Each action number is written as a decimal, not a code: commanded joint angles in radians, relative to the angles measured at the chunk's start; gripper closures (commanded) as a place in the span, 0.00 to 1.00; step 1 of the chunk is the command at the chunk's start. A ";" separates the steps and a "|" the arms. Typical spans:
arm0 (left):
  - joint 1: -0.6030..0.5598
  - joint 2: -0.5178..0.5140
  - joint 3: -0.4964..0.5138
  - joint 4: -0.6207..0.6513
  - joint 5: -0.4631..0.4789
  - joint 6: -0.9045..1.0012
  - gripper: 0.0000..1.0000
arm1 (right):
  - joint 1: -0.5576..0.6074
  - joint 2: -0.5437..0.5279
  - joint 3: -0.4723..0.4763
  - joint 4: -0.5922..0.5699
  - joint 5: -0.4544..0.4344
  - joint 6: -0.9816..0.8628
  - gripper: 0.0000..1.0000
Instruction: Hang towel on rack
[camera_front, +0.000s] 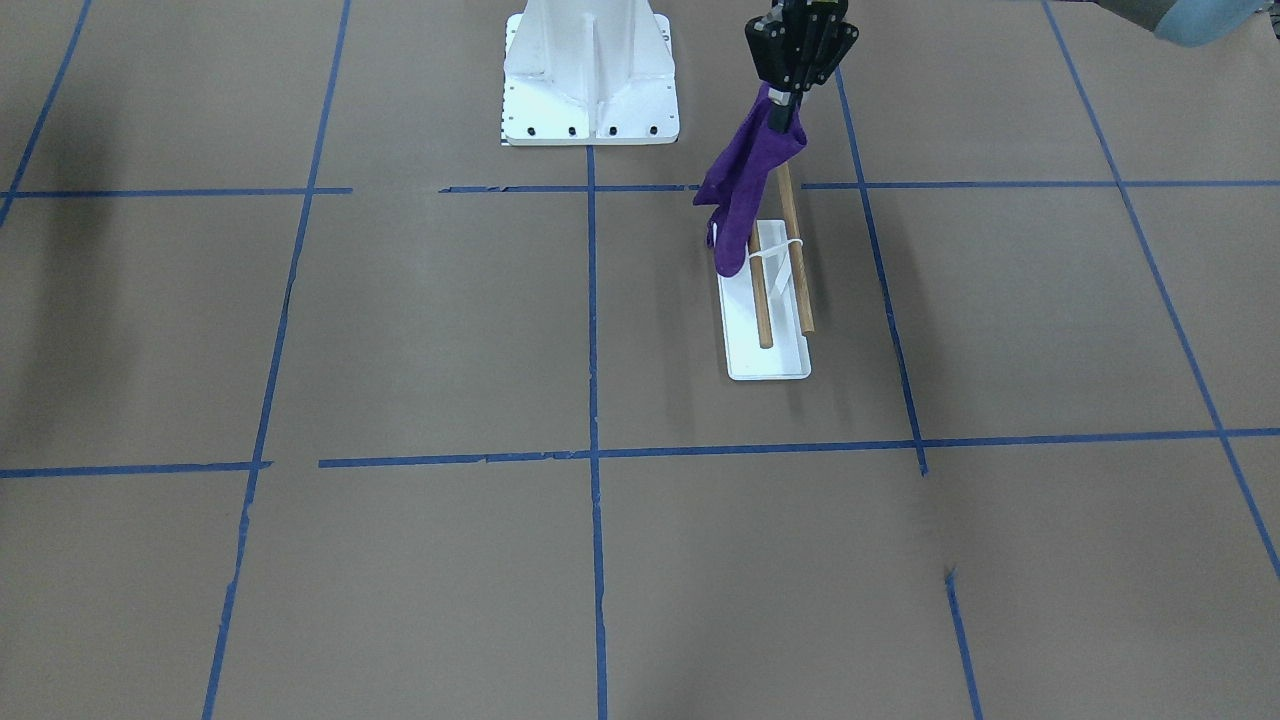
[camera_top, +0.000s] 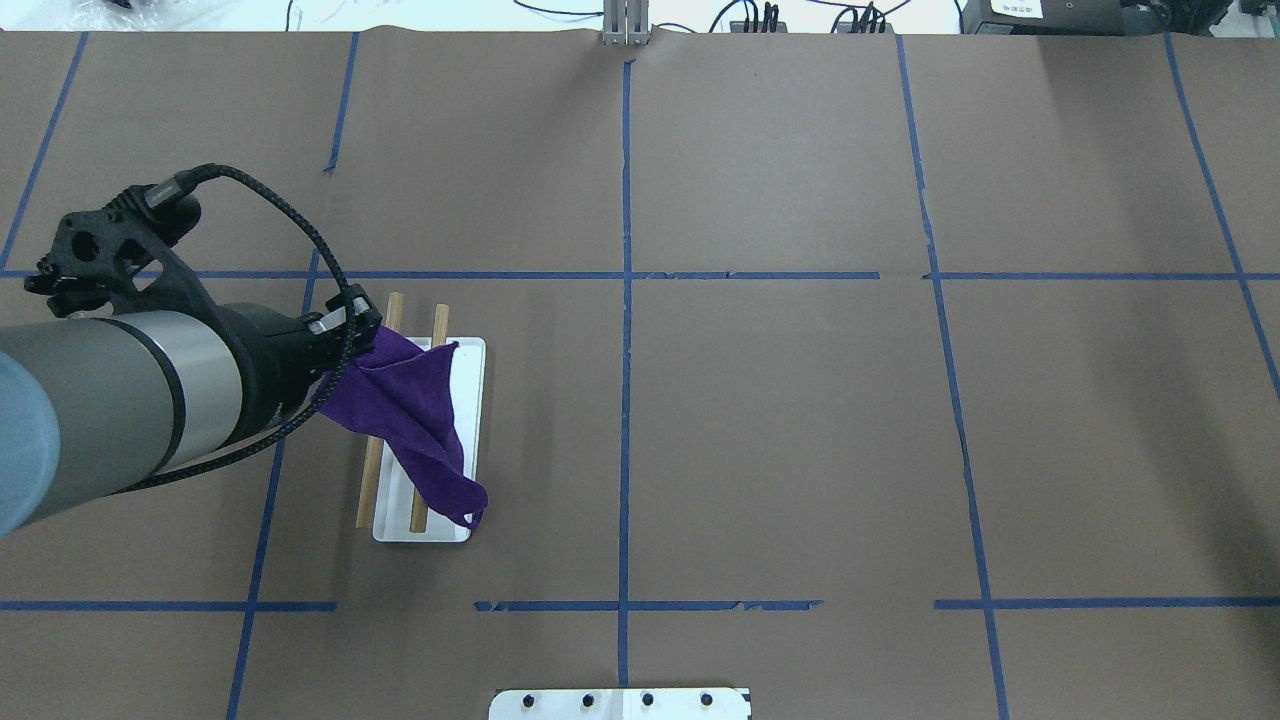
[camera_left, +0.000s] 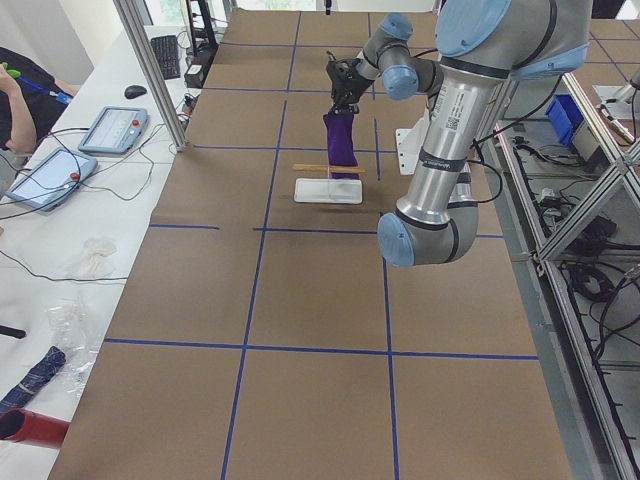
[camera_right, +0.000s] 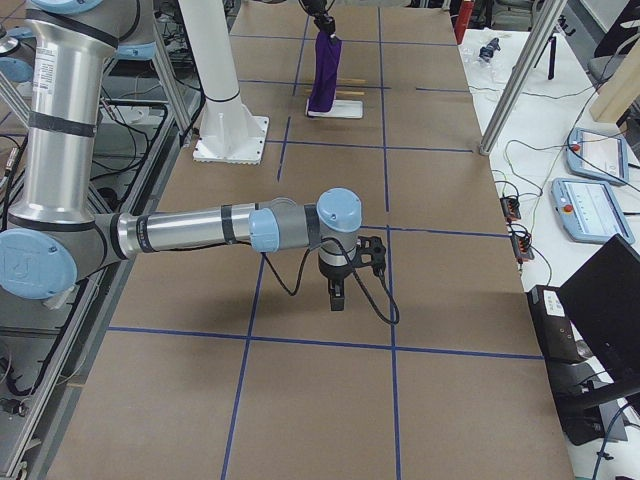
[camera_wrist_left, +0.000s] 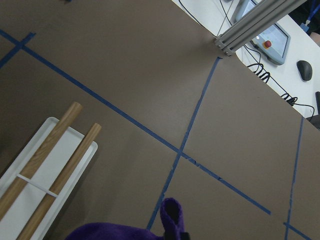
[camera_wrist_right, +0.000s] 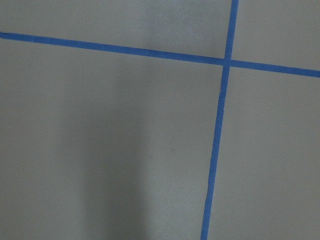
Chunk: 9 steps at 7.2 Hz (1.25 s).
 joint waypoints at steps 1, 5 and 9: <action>-0.069 0.097 0.001 0.002 0.001 0.136 1.00 | 0.000 0.002 -0.026 0.006 0.001 0.002 0.00; -0.124 0.173 0.122 -0.065 0.018 0.293 0.80 | 0.000 0.002 -0.026 0.007 0.006 0.003 0.00; -0.129 0.292 0.189 -0.327 0.016 0.387 0.00 | 0.000 0.002 -0.028 0.007 0.006 -0.009 0.00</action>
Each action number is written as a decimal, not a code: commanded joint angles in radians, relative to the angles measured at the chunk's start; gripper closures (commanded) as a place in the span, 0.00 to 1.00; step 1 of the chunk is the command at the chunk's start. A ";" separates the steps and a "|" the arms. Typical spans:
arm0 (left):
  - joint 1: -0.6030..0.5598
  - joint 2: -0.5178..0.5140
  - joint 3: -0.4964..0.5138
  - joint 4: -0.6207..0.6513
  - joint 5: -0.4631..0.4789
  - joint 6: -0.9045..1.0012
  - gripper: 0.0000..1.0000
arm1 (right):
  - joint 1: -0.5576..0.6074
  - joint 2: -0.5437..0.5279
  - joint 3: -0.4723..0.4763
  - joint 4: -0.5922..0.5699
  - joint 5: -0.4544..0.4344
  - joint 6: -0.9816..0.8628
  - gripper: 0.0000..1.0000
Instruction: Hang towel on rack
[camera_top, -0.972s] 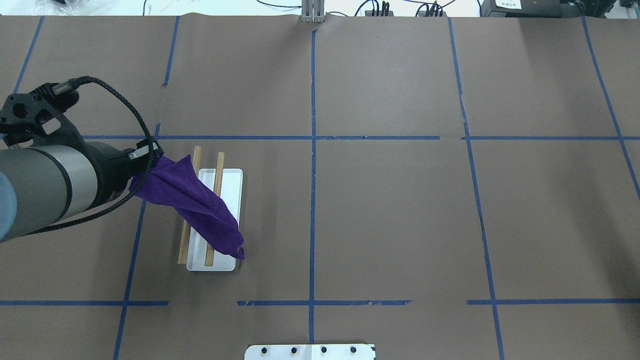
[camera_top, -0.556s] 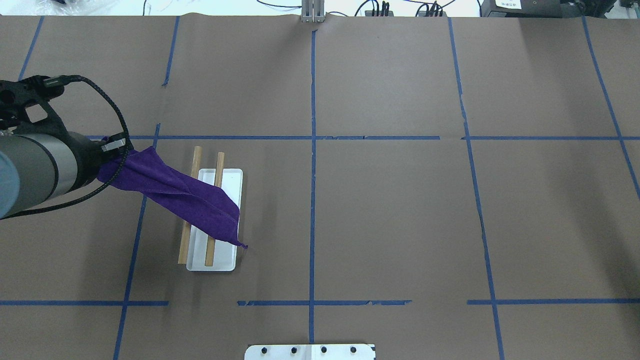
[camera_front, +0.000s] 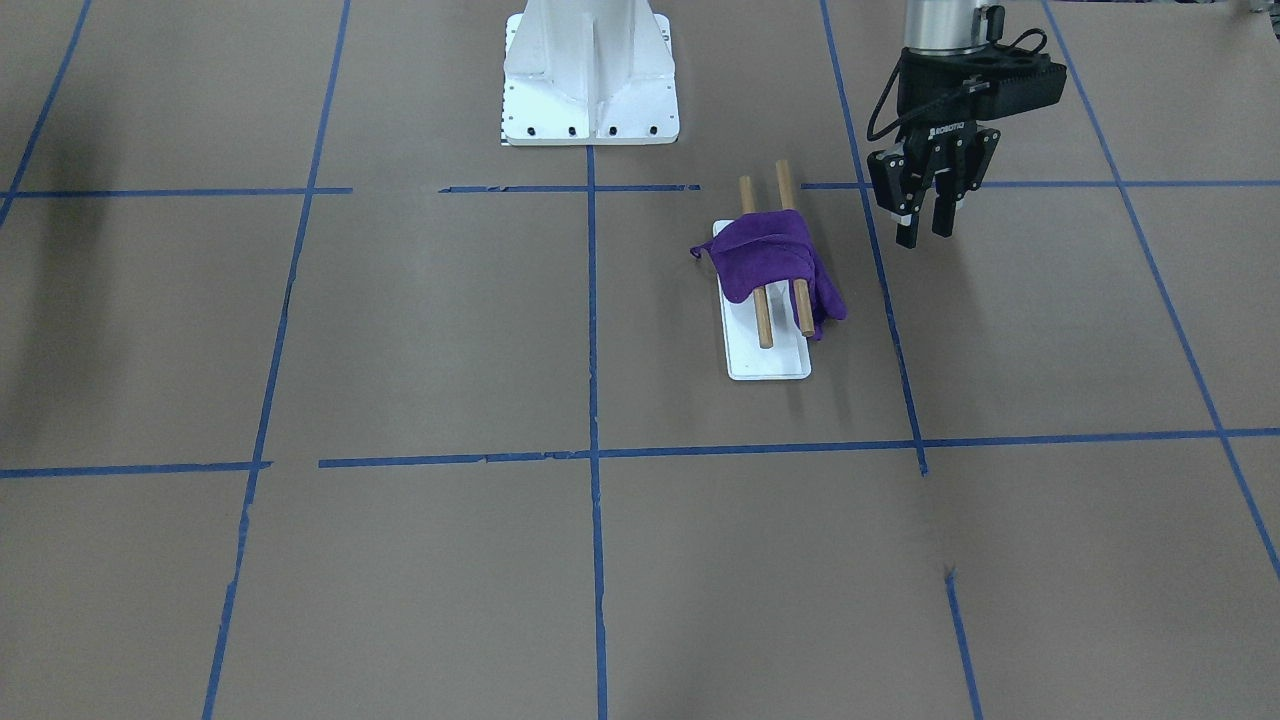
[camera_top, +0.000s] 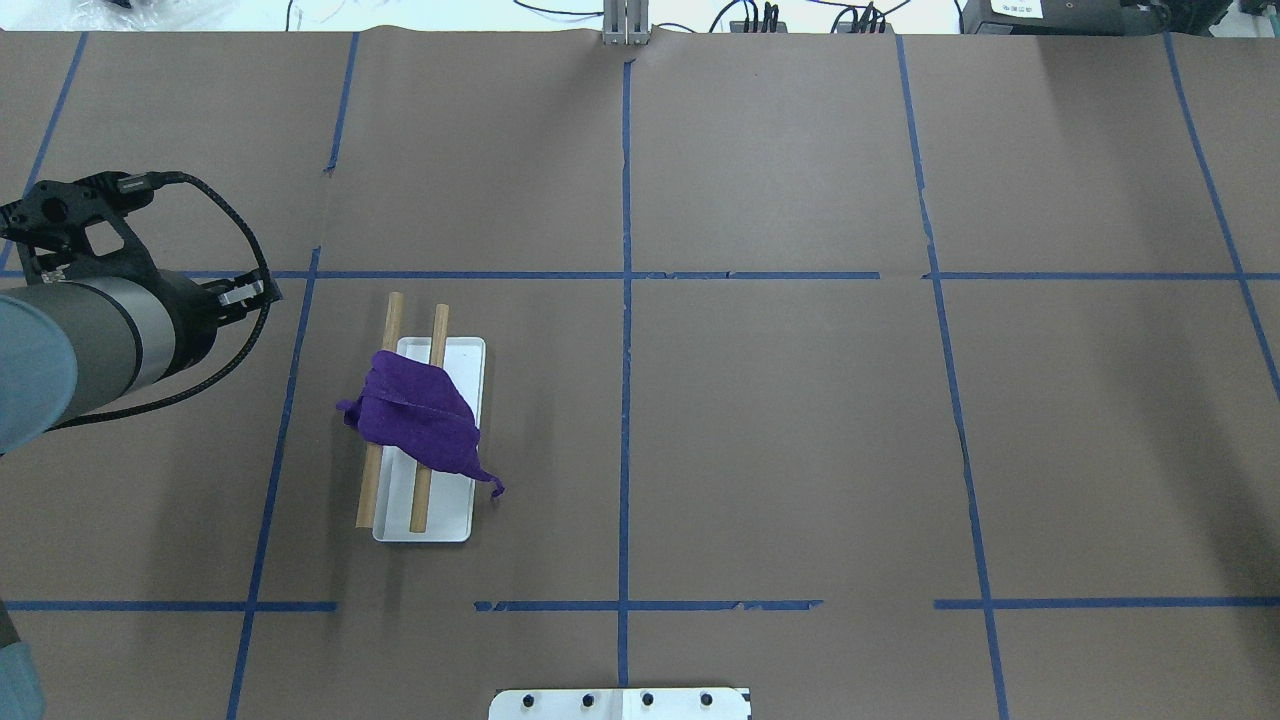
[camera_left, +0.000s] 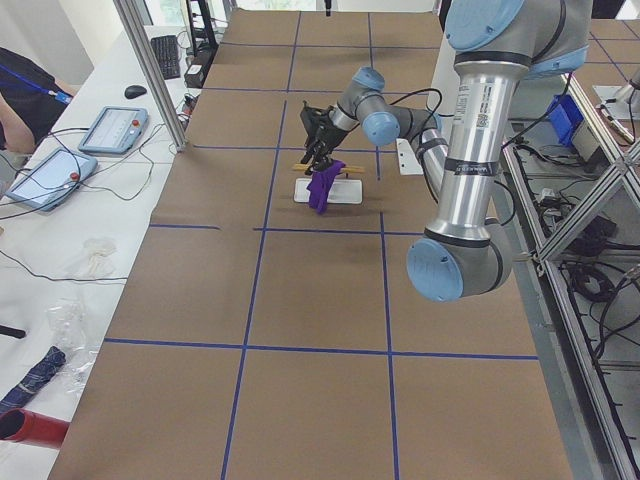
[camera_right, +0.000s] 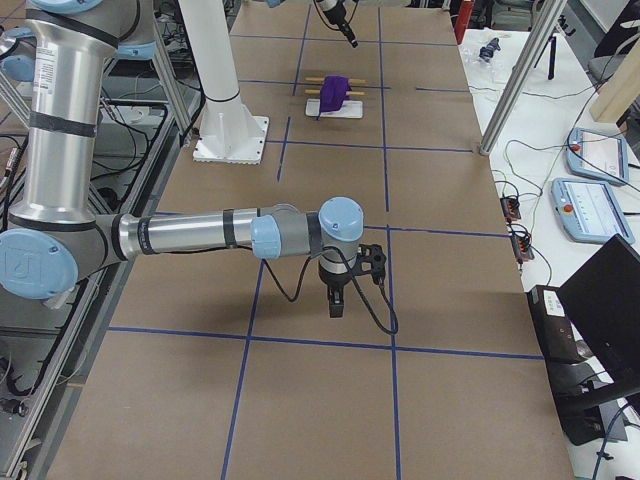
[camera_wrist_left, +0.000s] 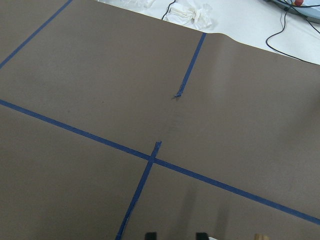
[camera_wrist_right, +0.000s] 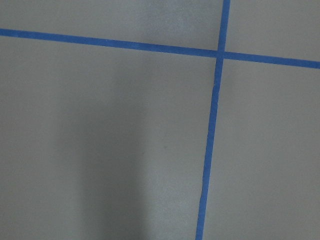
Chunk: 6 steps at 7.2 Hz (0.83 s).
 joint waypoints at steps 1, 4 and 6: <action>-0.003 0.054 0.028 -0.088 -0.006 0.150 0.00 | 0.000 0.000 -0.002 0.000 0.000 -0.008 0.00; -0.184 0.067 0.076 -0.132 -0.189 0.515 0.00 | 0.002 -0.002 -0.013 0.000 0.000 -0.006 0.00; -0.367 0.065 0.178 -0.221 -0.401 0.705 0.00 | 0.002 -0.002 -0.013 0.000 0.002 0.000 0.00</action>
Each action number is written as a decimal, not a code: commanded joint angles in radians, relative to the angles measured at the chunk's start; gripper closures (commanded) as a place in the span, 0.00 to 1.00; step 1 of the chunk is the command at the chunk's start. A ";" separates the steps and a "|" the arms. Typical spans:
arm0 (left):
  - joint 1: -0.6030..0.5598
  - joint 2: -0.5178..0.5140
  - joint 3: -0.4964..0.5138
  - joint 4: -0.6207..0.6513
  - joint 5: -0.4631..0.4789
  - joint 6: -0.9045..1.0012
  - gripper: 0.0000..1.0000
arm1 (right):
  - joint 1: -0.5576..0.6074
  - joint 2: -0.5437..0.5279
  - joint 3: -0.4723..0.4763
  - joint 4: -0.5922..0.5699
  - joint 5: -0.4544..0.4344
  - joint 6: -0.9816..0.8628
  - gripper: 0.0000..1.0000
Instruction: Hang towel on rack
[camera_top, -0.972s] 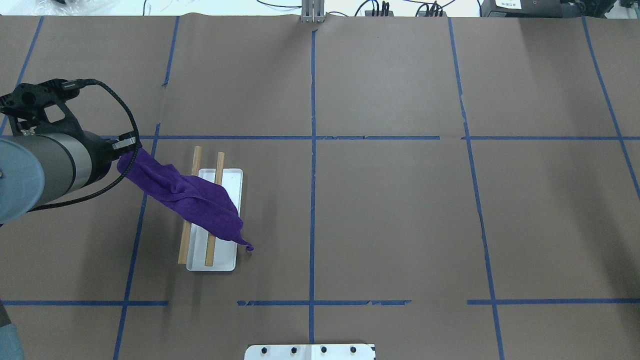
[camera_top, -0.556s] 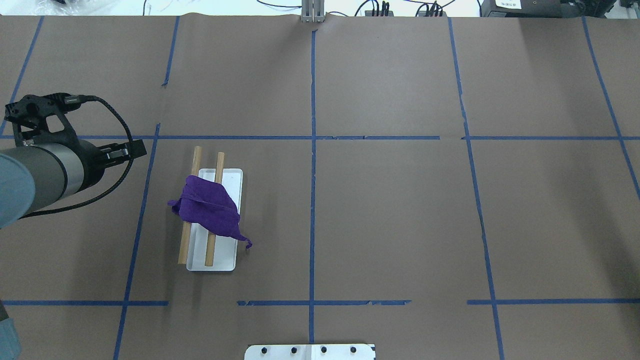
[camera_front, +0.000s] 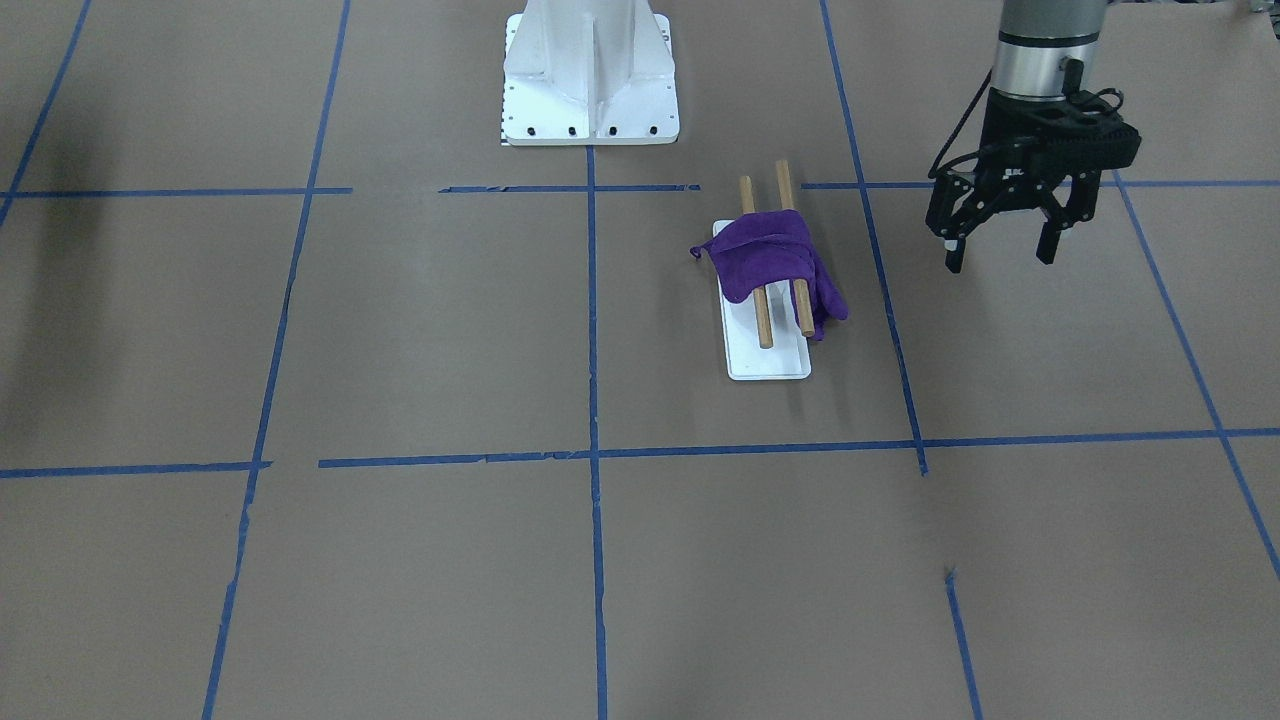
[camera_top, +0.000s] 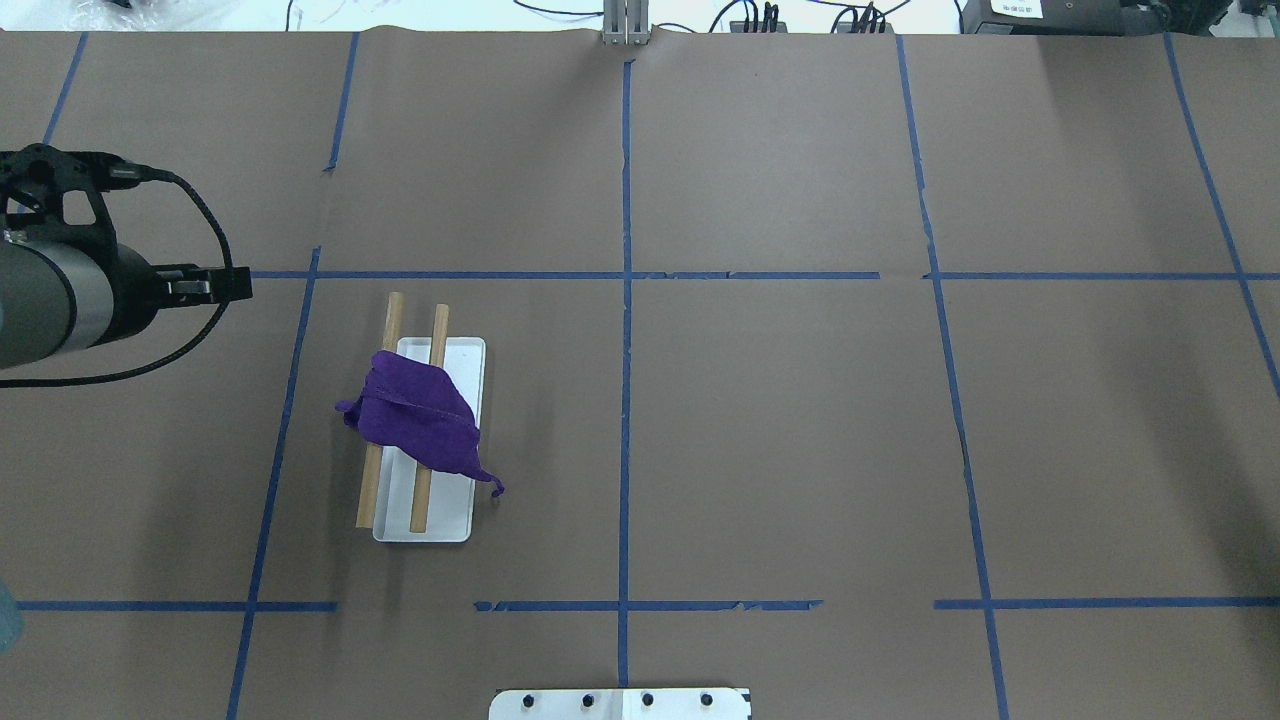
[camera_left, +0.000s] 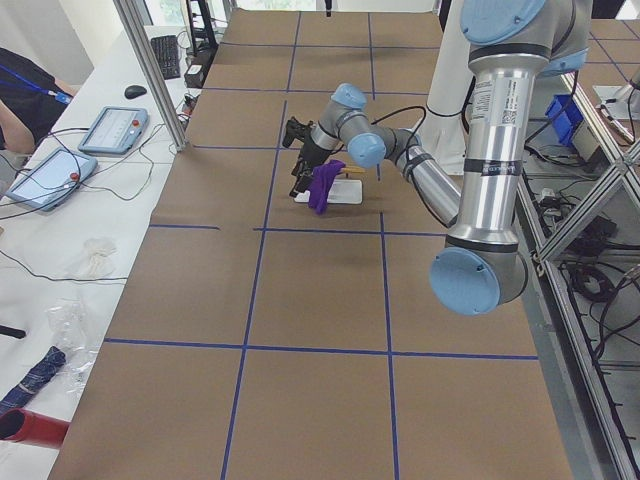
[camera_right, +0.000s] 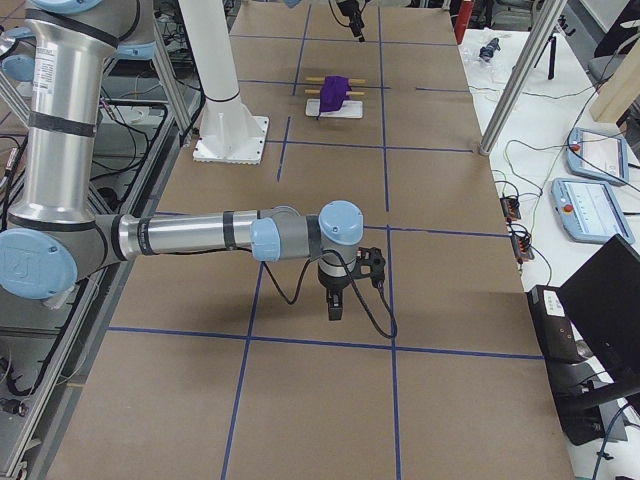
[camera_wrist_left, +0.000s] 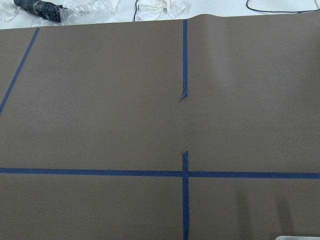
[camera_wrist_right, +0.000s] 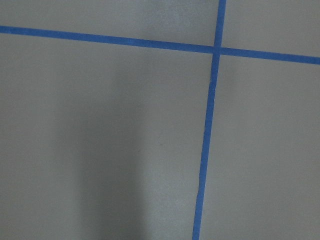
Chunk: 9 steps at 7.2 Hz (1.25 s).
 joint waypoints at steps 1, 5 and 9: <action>-0.235 0.001 0.105 -0.057 -0.290 0.305 0.00 | 0.001 0.000 -0.001 0.000 0.001 0.004 0.00; -0.508 0.029 0.309 0.040 -0.427 0.836 0.00 | 0.001 0.001 -0.001 0.000 0.003 0.007 0.00; -0.690 0.041 0.585 0.102 -0.664 1.008 0.00 | 0.067 0.000 -0.010 0.000 0.066 0.008 0.00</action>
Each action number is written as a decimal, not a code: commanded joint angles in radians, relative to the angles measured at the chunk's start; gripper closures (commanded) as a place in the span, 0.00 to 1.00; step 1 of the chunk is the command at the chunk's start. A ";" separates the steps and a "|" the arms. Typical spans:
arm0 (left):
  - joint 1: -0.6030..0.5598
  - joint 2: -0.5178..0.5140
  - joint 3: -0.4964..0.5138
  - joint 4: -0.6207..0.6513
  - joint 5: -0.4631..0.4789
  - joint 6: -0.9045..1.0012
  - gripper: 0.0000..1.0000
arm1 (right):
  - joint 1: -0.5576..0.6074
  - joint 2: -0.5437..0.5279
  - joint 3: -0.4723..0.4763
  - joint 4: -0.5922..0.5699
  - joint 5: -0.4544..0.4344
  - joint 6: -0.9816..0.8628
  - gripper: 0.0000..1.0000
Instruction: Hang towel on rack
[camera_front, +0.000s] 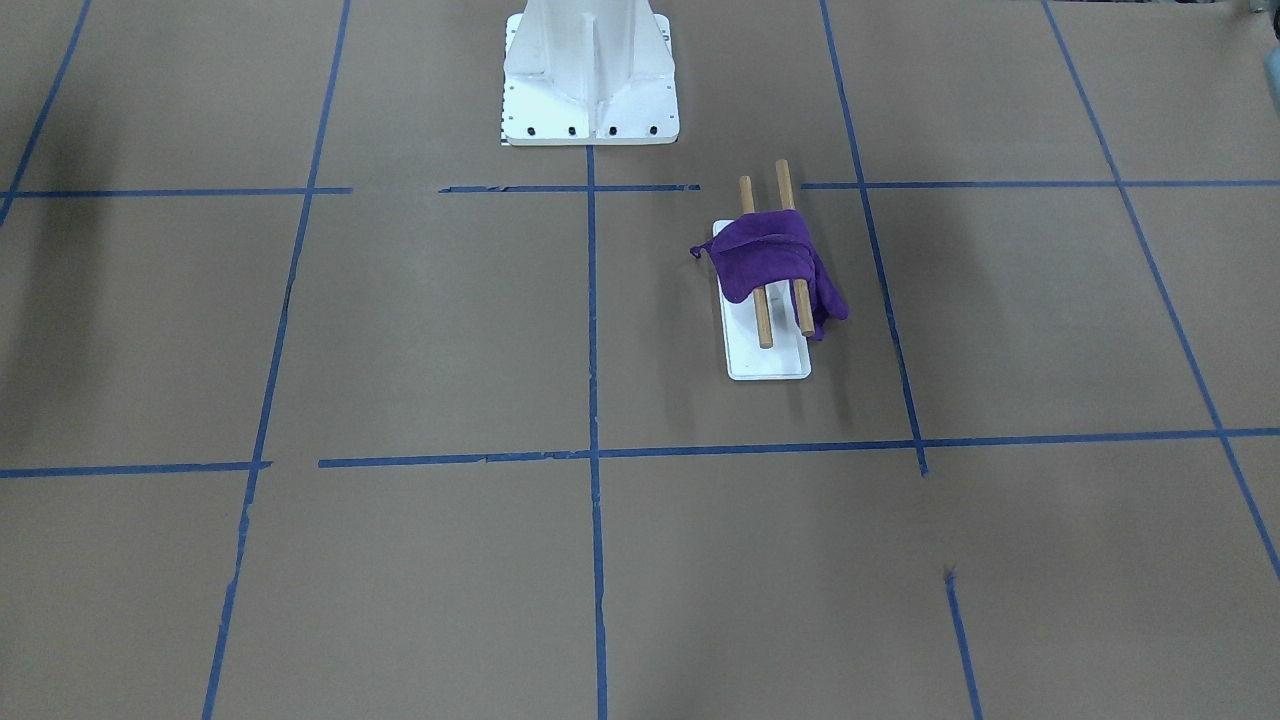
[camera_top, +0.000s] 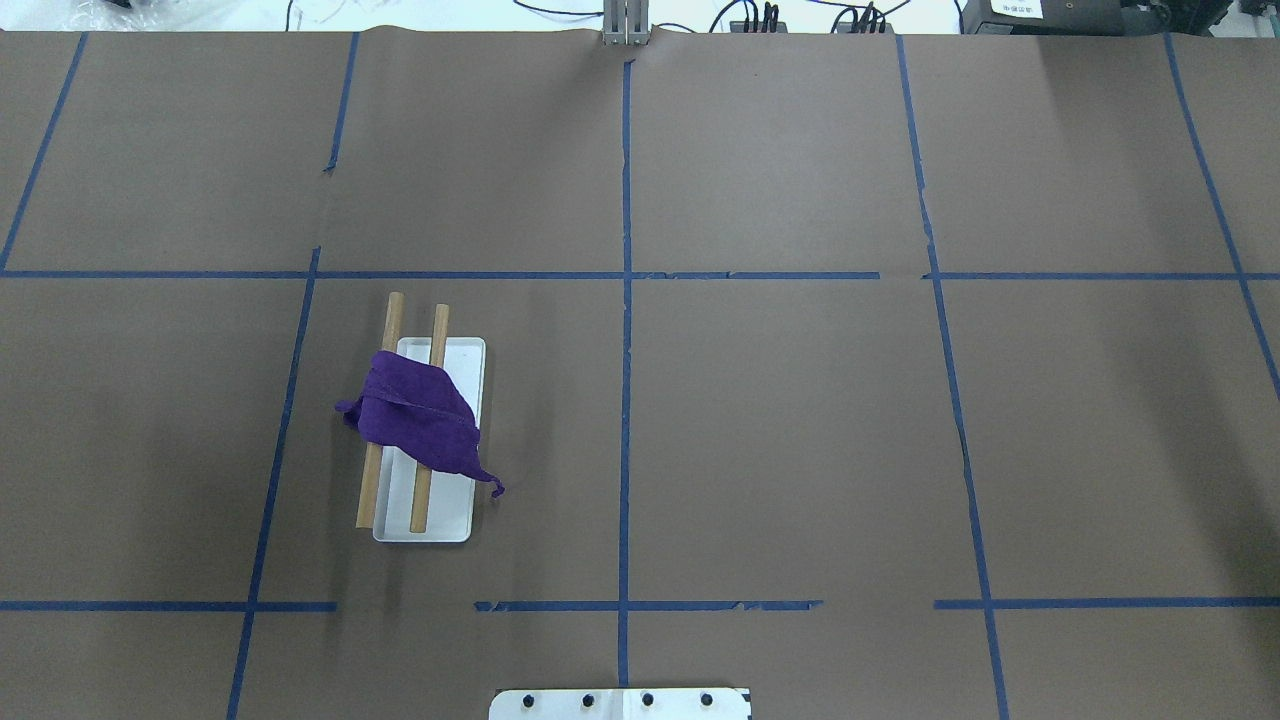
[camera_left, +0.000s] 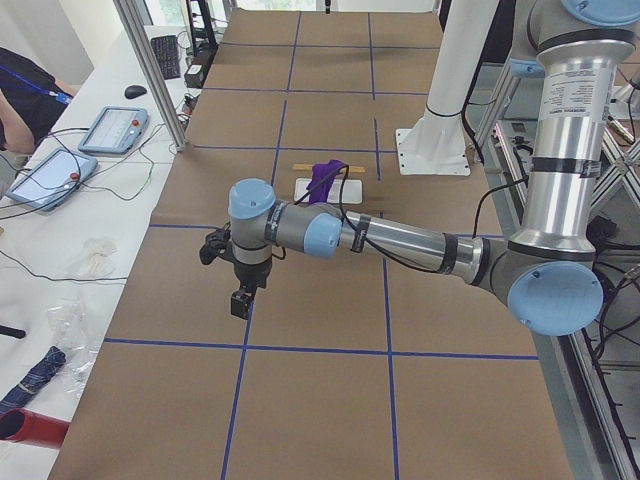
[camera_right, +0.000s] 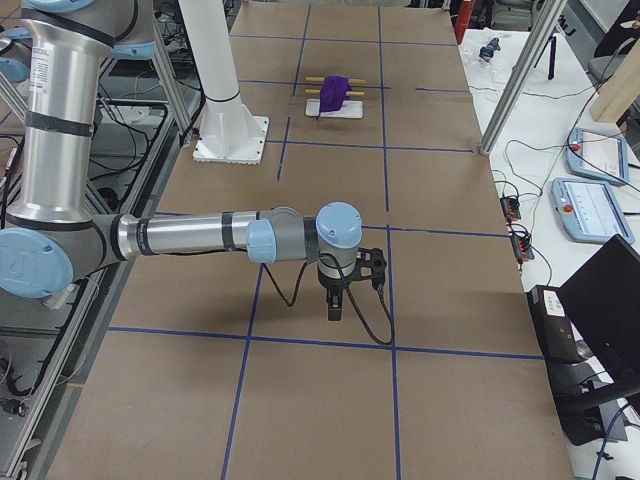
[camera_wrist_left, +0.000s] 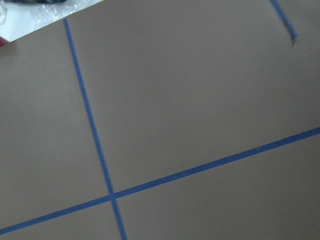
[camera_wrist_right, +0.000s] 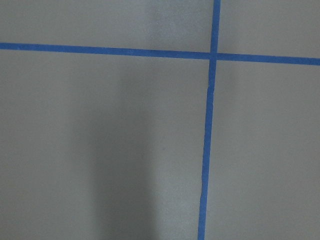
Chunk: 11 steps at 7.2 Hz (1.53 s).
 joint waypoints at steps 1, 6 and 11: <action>-0.029 0.028 0.097 -0.003 -0.098 0.011 0.00 | 0.029 -0.001 -0.007 -0.001 0.014 0.002 0.00; -0.055 0.030 0.077 0.012 -0.098 0.005 0.00 | 0.068 -0.001 -0.060 0.001 0.008 -0.011 0.00; -0.061 0.030 0.070 0.011 -0.093 0.008 0.00 | 0.109 0.058 -0.104 -0.001 0.008 0.014 0.00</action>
